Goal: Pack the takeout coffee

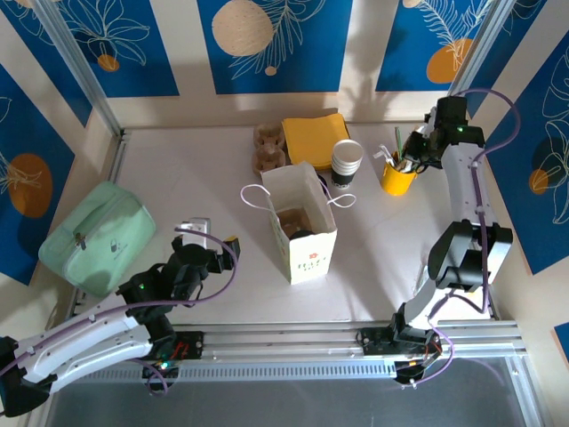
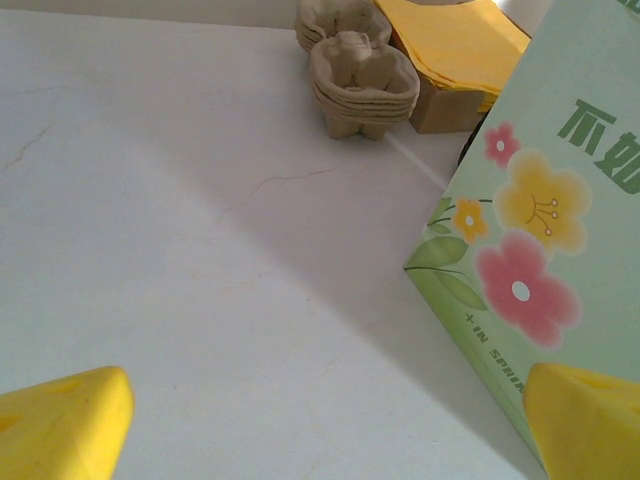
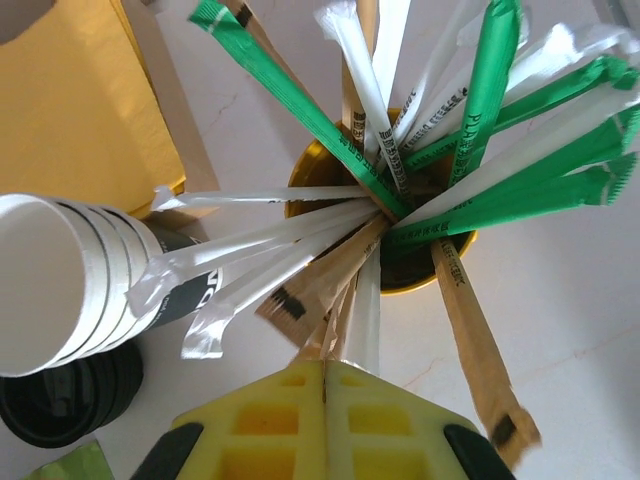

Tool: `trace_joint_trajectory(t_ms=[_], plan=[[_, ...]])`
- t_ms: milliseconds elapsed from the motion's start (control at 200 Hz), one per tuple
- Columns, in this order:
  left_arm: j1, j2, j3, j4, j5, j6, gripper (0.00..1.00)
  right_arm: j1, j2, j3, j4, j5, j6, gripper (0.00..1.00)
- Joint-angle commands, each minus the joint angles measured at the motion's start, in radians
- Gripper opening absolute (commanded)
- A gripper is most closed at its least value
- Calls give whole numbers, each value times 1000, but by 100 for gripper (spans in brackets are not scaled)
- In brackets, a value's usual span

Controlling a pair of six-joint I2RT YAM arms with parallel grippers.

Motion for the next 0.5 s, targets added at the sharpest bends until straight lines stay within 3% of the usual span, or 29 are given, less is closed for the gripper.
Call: trace_joint_trajectory(t_ms=[0,495], plan=[[9,-1,-6,10,3,-3,99,-5,-77,39,-44,3,-11,2],[10,24,16,21,12,7,99,-6,-199,212,-164,-33,-19,0]])
